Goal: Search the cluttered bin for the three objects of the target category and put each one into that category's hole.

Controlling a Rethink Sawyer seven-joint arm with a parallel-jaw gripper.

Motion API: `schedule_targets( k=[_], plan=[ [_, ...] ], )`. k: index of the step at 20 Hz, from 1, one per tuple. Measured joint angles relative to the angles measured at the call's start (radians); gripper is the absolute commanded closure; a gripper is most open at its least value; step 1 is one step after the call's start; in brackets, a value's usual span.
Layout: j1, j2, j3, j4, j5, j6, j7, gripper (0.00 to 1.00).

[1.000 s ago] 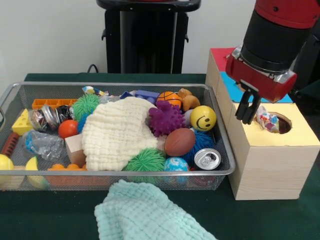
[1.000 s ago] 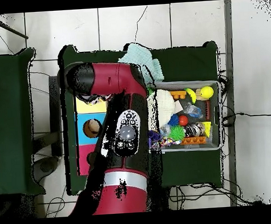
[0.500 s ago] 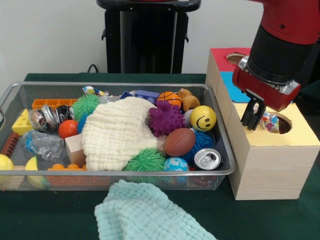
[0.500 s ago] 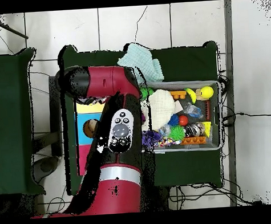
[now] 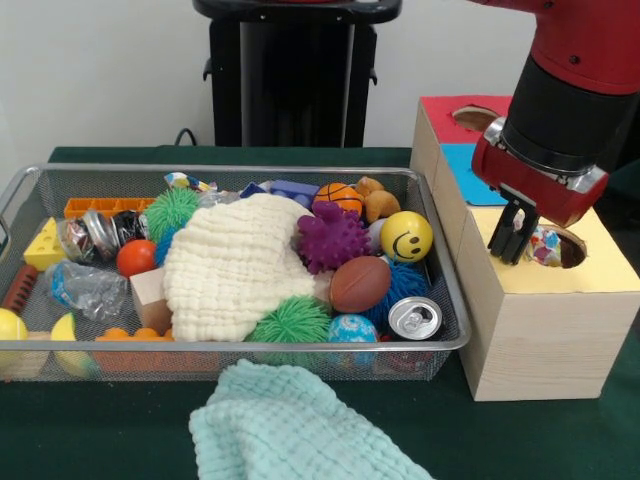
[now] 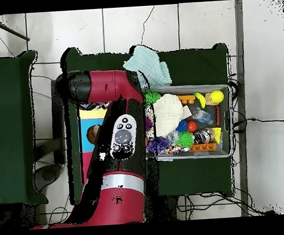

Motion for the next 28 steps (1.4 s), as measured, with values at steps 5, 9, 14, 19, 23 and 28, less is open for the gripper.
schedule_targets(
  k=[5,9,14,19,23,28],
  plan=[
    [0.000,0.000,0.000,-0.001,-0.001,-0.001,0.000,1.00],
    [0.000,0.002,0.000,-0.003,-0.003,0.000,0.000,1.00],
    [0.000,0.002,0.000,-0.004,-0.005,0.000,0.000,1.00],
    [0.000,0.001,0.000,-0.003,-0.007,0.000,0.000,1.00],
    [0.002,0.000,0.000,-0.003,-0.011,-0.001,0.000,1.00],
    [0.004,-0.002,0.000,-0.004,-0.019,-0.001,0.000,1.00]
  ],
)
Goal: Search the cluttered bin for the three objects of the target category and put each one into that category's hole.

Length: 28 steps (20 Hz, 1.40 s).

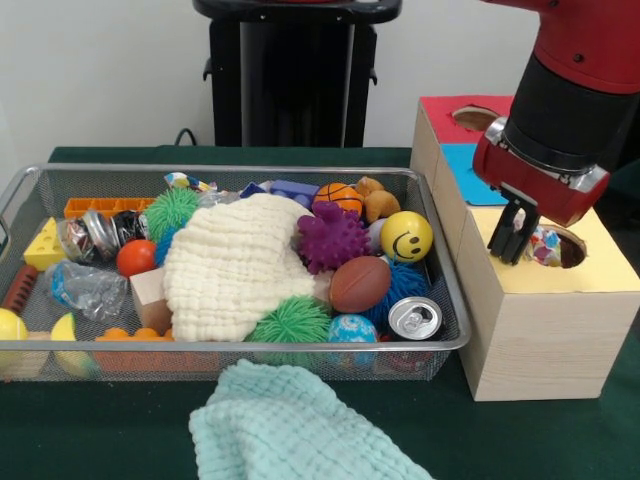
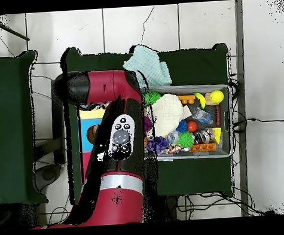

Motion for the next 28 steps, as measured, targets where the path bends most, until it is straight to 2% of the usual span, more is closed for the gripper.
schedule_targets(
  k=[28],
  plan=[
    [-0.041,-0.049,0.014,-0.042,-0.013,0.057,0.000,1.00]
  ],
)
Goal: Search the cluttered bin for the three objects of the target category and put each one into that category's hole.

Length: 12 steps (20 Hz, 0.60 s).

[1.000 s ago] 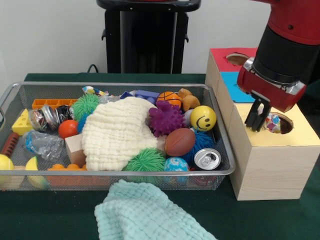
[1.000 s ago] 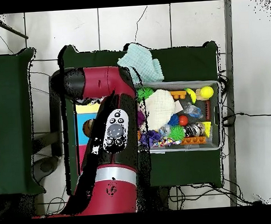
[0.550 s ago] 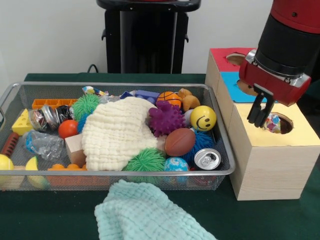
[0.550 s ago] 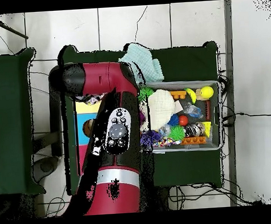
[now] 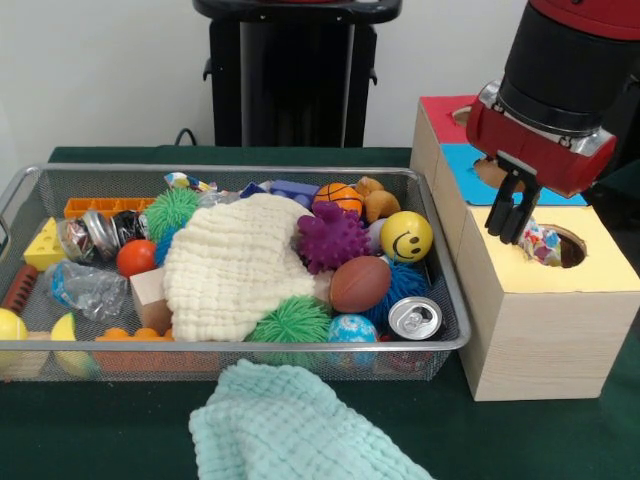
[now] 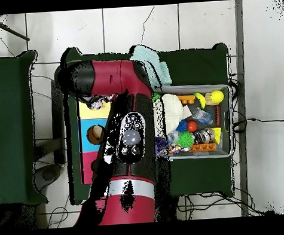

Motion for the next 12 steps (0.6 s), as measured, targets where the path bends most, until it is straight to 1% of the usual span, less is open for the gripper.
schedule_targets(
  k=[5,12],
  plan=[
    [0.001,0.001,0.006,0.001,-0.001,-0.001,0.000,1.00],
    [0.002,0.000,0.029,0.030,-0.002,-0.021,0.000,1.00]
  ],
)
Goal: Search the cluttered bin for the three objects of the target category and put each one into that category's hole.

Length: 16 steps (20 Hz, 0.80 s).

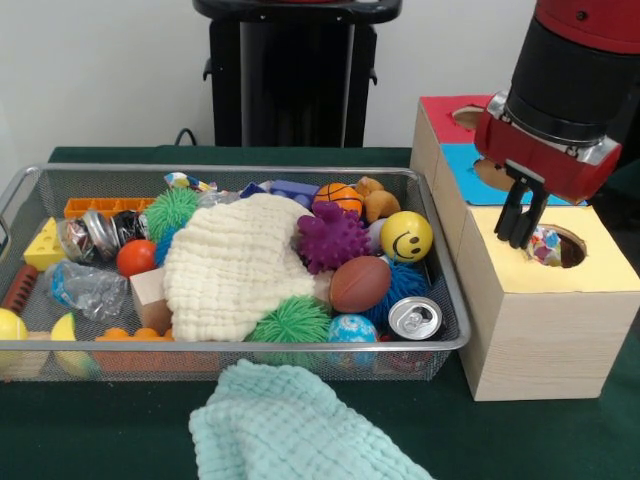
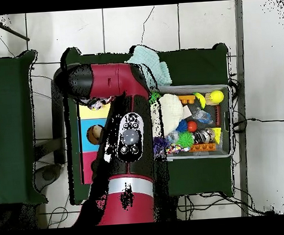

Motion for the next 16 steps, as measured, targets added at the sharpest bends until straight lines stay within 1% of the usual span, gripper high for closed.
schedule_targets(
  k=[6,12,16],
  plan=[
    [0.007,0.008,0.014,0.026,-0.002,-0.037,0.000,1.00],
    [0.019,0.031,0.016,0.028,-0.002,-0.076,0.000,1.00],
    [0.022,0.030,0.015,0.028,-0.002,-0.078,0.000,1.00]
  ],
)
